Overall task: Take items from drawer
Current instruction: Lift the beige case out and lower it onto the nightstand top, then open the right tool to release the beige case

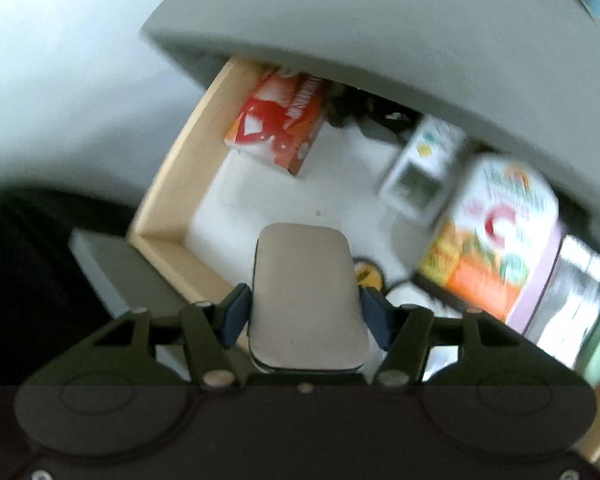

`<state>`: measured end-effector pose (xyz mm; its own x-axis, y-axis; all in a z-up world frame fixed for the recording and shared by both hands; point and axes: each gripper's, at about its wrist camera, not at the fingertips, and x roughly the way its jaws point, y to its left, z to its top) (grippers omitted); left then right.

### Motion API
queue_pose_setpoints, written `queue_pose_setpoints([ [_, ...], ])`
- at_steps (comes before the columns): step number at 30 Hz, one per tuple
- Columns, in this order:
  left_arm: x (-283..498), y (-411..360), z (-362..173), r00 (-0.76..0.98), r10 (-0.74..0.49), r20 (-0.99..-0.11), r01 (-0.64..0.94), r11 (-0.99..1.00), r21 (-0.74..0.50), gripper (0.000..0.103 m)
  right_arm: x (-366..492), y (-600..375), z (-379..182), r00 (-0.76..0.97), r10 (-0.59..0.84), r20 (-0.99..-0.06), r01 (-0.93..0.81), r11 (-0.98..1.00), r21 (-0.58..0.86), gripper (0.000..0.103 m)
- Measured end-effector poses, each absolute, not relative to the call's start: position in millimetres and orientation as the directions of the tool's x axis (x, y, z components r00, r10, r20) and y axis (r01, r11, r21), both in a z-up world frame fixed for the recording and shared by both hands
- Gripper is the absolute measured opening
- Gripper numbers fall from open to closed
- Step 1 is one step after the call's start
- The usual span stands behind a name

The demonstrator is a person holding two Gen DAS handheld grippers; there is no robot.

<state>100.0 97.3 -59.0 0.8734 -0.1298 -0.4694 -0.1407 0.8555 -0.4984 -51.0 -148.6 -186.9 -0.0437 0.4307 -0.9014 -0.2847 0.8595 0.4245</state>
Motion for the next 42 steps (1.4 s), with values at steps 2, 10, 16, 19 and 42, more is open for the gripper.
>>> queue_pose_setpoints([
  [2, 100, 95, -59, 0.873, -0.131, -0.47, -0.135, 0.861, -0.491, 0.103, -49, -162, -184, -0.048, 0.473, -0.88, -0.223, 0.853, 0.471, 0.059],
  [10, 102, 88, -59, 0.868, -0.128, -0.479, -0.123, 0.881, -0.457, 0.103, -65, -230, -132, 0.122, 0.644, -0.755, -0.041, 0.763, 0.645, 0.059],
  [16, 104, 83, -60, 0.86, -0.125, -0.495, -0.113, 0.9, -0.422, 0.103, -45, -292, -47, 0.4, 0.493, -0.773, -0.077, 0.858, 0.508, 0.059],
  [19, 104, 80, -60, 0.858, -0.123, -0.498, -0.106, 0.907, -0.407, 0.103, -23, -293, -45, 0.462, 0.336, -0.821, -0.075, 0.937, 0.342, 0.059],
  [42, 110, 35, -64, 0.818, -0.106, -0.566, -0.009, 0.98, -0.197, 0.103, 23, -276, -101, 0.574, 0.083, -0.815, -0.071, 0.996, 0.051, 0.059],
])
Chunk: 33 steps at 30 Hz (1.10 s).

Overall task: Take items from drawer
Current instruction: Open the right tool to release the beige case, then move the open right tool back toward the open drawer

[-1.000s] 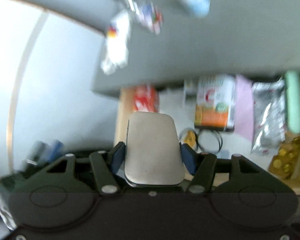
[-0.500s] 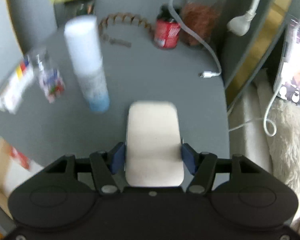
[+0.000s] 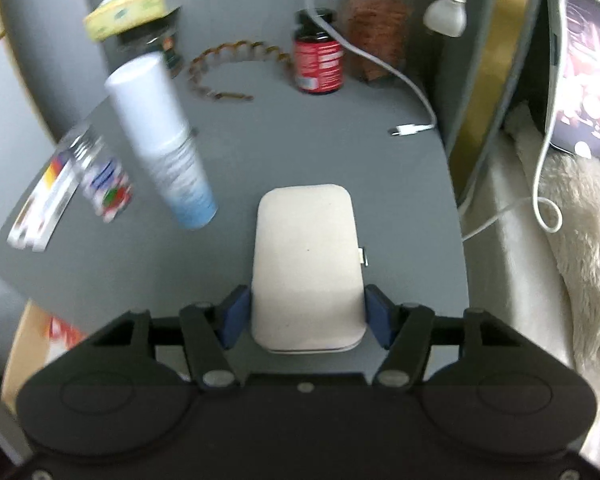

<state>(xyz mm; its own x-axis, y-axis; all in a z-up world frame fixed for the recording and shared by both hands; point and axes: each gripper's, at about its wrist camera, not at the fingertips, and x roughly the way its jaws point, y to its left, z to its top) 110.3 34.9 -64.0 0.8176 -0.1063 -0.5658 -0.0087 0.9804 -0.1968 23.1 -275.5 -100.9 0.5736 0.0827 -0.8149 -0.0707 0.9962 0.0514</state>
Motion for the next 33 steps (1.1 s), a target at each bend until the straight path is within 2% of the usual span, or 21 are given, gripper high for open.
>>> queue_pose_setpoints([
  [6, 112, 27, -64, 0.815, -0.096, -0.572, 0.008, 0.988, -0.154, 0.103, 46, -279, -102, 0.58, 0.062, -0.812, -0.063, 0.998, 0.031, 0.06],
  [12, 113, 27, -66, 0.811, -0.099, -0.577, 0.003, 0.986, -0.166, 0.103, 20, -286, -91, 0.602, 0.037, -0.797, -0.045, 0.999, 0.012, 0.064],
  [16, 113, 28, -67, 0.812, -0.106, -0.574, -0.003, 0.983, -0.185, 0.103, -28, -282, -63, 0.641, 0.134, -0.755, -0.109, 0.991, 0.083, 0.065],
  [18, 114, 30, -68, 0.814, -0.112, -0.57, -0.008, 0.979, -0.205, 0.103, -61, -270, -51, 0.581, 0.288, -0.761, -0.221, 0.956, 0.193, 0.065],
  [20, 115, 31, -68, 0.815, -0.121, -0.566, -0.01, 0.975, -0.223, 0.103, -76, -257, -52, 0.511, 0.348, -0.786, -0.281, 0.932, 0.23, 0.065],
  [22, 116, 35, -67, 0.816, -0.131, -0.563, -0.016, 0.969, -0.248, 0.103, -89, -241, -65, 0.403, 0.389, -0.828, -0.32, 0.908, 0.271, 0.059],
  [24, 117, 39, -67, 0.818, -0.137, -0.559, -0.024, 0.962, -0.271, 0.103, -91, -232, -79, 0.335, 0.384, -0.86, -0.312, 0.907, 0.283, 0.055],
  [27, 116, 46, -67, 0.821, -0.146, -0.551, -0.038, 0.95, -0.309, 0.103, -85, -218, -109, 0.225, 0.333, -0.916, -0.274, 0.923, 0.268, 0.055],
  [31, 115, 52, -65, 0.834, -0.151, -0.531, -0.049, 0.938, -0.343, 0.103, -57, -207, -160, 0.053, 0.313, -0.948, -0.126, 0.944, 0.304, 0.059],
  [33, 113, 54, -63, 0.841, -0.151, -0.519, -0.047, 0.936, -0.348, 0.103, -47, -194, -184, -0.026, 0.257, -0.966, -0.105, 0.96, 0.258, 0.063],
])
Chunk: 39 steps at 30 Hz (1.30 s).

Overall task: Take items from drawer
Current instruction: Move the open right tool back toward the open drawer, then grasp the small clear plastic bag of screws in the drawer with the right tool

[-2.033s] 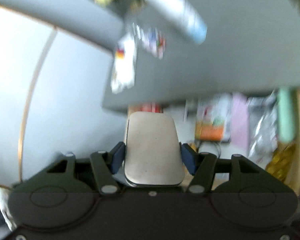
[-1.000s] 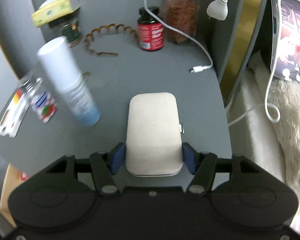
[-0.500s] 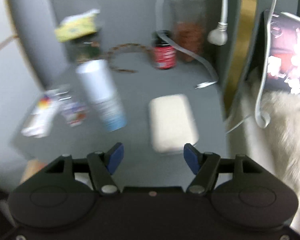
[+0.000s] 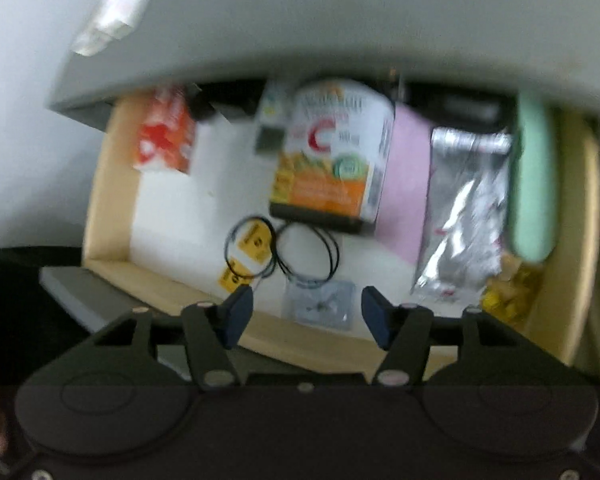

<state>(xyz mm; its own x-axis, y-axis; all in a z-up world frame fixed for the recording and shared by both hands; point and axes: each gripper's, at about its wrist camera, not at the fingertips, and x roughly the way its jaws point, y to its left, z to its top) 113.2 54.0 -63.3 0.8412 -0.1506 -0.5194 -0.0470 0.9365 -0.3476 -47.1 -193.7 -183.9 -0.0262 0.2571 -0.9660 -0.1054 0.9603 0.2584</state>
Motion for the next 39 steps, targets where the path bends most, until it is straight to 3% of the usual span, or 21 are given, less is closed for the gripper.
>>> queue_pose_setpoints([
  [3, 112, 55, -62, 0.846, -0.162, -0.508, -0.037, 0.933, -0.358, 0.103, -46, -175, -202, -0.076, 0.162, -0.984, -0.149, 0.974, 0.171, 0.068],
  [9, 112, 58, -61, 0.854, -0.174, -0.491, -0.039, 0.918, -0.394, 0.103, -42, -148, -225, -0.139, 0.082, -0.987, -0.177, 0.978, 0.106, 0.068],
  [16, 114, 62, -62, 0.86, -0.181, -0.477, -0.051, 0.9, -0.434, 0.103, -48, -131, -234, -0.131, -0.02, -0.991, -0.234, 0.972, 0.011, 0.054],
  [20, 113, 64, -62, 0.862, -0.185, -0.472, -0.052, 0.894, -0.446, 0.103, -53, -139, -227, -0.091, 0.015, -0.996, -0.203, 0.979, 0.033, 0.043],
  [25, 113, 66, -62, 0.863, -0.185, -0.47, -0.058, 0.888, -0.455, 0.103, -59, -155, -202, -0.024, 0.124, -0.992, -0.165, 0.978, 0.126, 0.01],
  [27, 114, 66, -62, 0.863, -0.185, -0.47, -0.06, 0.886, -0.459, 0.103, -60, -159, -191, -0.007, 0.175, -0.984, -0.161, 0.971, 0.174, 0.002],
  [31, 115, 64, -62, 0.862, -0.191, -0.469, -0.053, 0.887, -0.459, 0.103, -68, -160, -169, -0.001, 0.267, -0.964, -0.179, 0.948, 0.262, 0.002],
  [39, 115, 59, -62, 0.857, -0.187, -0.481, -0.049, 0.898, -0.437, 0.103, -65, -152, -151, 0.053, 0.28, -0.959, -0.211, 0.941, 0.263, 0.002],
])
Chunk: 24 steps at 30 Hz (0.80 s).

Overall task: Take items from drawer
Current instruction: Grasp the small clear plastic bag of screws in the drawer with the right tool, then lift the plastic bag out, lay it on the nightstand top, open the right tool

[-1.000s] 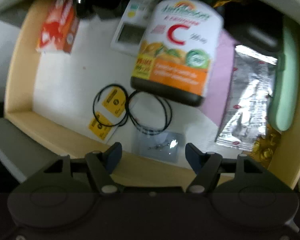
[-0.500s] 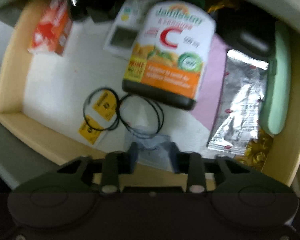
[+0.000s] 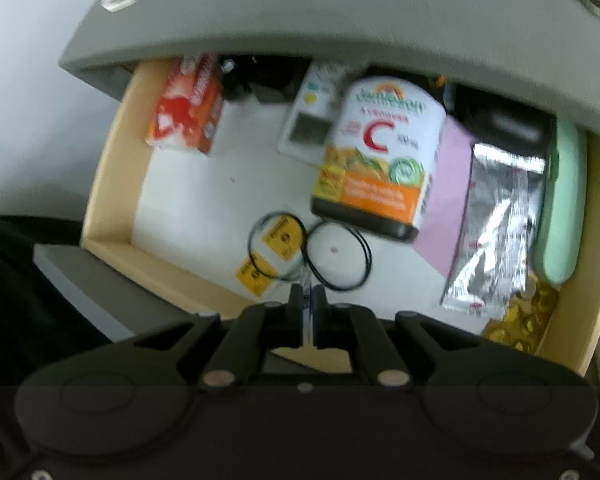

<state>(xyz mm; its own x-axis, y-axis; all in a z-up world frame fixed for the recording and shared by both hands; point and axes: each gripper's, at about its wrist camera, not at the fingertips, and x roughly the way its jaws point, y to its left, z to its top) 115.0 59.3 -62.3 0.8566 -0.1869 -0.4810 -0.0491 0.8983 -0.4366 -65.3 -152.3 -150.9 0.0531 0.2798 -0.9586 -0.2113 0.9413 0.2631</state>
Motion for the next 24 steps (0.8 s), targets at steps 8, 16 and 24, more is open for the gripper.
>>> queue_pose_setpoints([
  [8, 118, 57, -65, 0.842, -0.175, -0.51, -0.065, 0.906, -0.417, 0.103, -55, -167, -105, 0.178, 0.36, -0.916, -0.192, 0.926, 0.326, 0.002],
  [16, 120, 57, -65, 0.839, -0.177, -0.515, -0.067, 0.905, -0.421, 0.103, -17, -192, -56, 0.404, 0.403, -0.821, -0.129, 0.914, 0.385, 0.003],
  [24, 118, 56, -64, 0.835, -0.176, -0.521, -0.06, 0.912, -0.405, 0.103, 38, -201, -80, 0.452, 0.394, -0.8, -0.082, 0.911, 0.403, 0.007],
])
